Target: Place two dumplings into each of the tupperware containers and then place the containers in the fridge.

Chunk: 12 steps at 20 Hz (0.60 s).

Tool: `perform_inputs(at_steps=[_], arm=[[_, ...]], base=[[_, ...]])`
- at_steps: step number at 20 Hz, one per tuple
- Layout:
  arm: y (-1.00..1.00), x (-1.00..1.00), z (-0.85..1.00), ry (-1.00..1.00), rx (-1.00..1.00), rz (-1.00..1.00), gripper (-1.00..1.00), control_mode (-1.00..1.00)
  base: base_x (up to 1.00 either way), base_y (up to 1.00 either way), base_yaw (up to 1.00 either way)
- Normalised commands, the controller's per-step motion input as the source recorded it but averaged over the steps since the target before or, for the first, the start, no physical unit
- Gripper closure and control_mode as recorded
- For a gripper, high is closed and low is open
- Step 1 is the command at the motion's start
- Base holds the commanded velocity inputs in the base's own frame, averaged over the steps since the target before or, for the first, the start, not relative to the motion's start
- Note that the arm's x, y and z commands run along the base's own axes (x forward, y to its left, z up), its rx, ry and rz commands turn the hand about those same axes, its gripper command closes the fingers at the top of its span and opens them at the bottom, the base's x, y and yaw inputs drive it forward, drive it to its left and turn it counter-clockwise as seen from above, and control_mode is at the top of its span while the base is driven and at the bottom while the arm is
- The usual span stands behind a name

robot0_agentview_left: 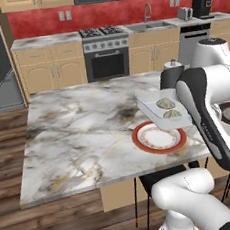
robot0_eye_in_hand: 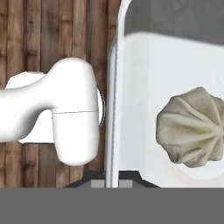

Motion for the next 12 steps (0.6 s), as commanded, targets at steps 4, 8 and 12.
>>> perform_inputs(at_steps=[4, 8, 12], arm=[[-0.06, 0.00, 0.00, 0.00, 0.00, 0.00, 1.00, -1.00], [-0.01, 0.00, 0.00, 0.00, 0.00, 0.00, 1.00, -1.00], [0.00, 0.00, 0.00, 0.00, 0.00, 0.00, 1.00, 1.00]], base=[[0.00, 0.00, 0.00], [0.00, 0.00, 0.00], [-0.08, 0.01, 0.00]])
